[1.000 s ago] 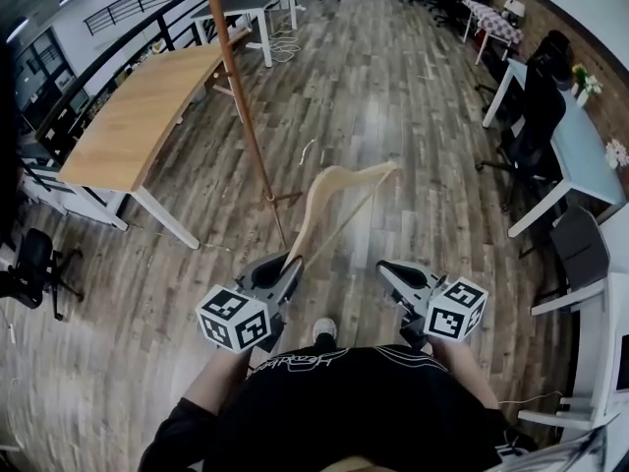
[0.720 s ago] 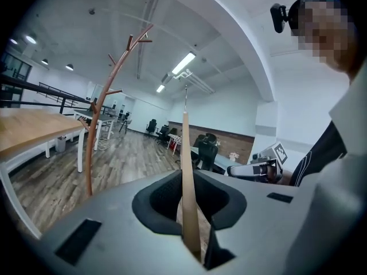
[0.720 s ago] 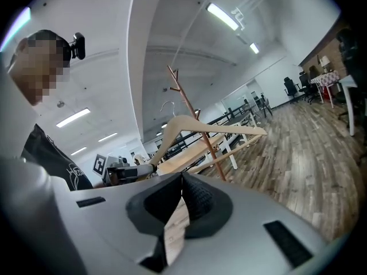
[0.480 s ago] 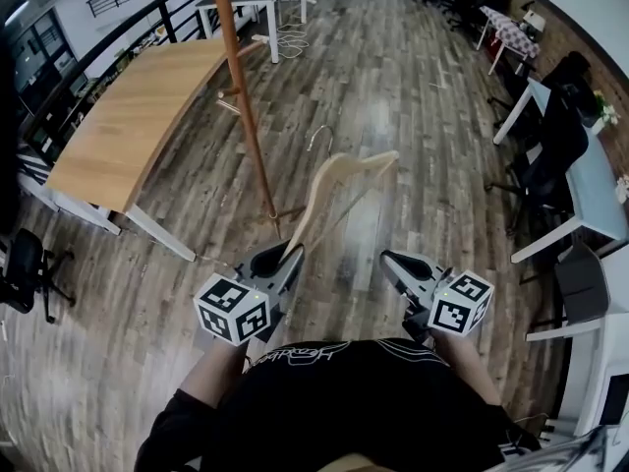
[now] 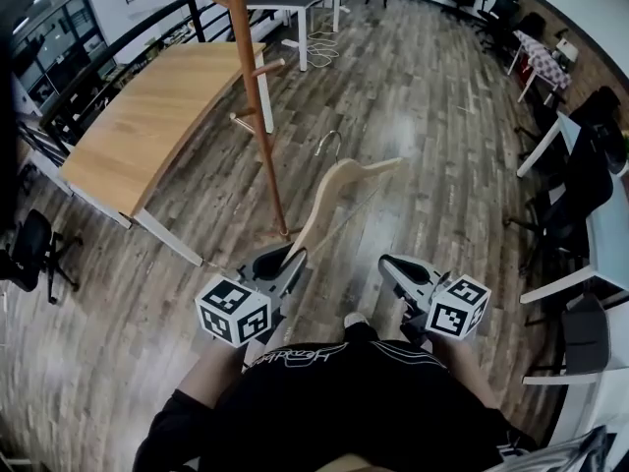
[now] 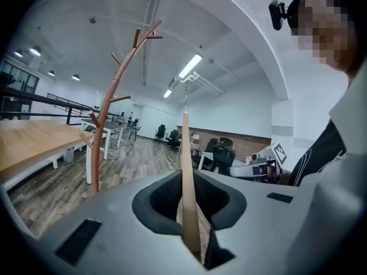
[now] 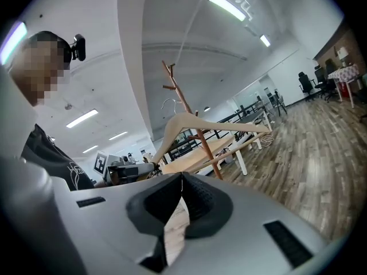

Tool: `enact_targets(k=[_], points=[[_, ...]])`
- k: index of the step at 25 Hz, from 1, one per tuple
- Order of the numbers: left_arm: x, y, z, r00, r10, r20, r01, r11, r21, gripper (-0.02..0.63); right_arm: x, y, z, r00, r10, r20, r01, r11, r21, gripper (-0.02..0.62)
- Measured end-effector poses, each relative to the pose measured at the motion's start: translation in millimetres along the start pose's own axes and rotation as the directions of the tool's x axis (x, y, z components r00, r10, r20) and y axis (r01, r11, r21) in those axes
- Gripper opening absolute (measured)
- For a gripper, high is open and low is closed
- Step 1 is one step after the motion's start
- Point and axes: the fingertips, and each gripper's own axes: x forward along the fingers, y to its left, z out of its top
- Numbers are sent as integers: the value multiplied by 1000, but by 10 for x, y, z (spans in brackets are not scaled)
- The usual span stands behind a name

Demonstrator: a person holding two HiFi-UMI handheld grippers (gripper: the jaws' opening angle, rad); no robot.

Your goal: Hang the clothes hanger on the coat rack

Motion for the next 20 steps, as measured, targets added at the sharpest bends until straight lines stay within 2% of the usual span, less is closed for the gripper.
enact_targets(k=[8,16,20], points=[[600,332,297,989,144,24,-144,990,-9,52,388,-809,529,987,150,-53,-150,989,0,40],[1127,499,454,956,289,42,-287,957,-50,52,588,-1419,957,953,286,-94,-289,957,-11,40],[1252,514,573,936,347,59,-344,937,-52,53,595,-1639,1088,943,321,-93,-323,946,-12,40]])
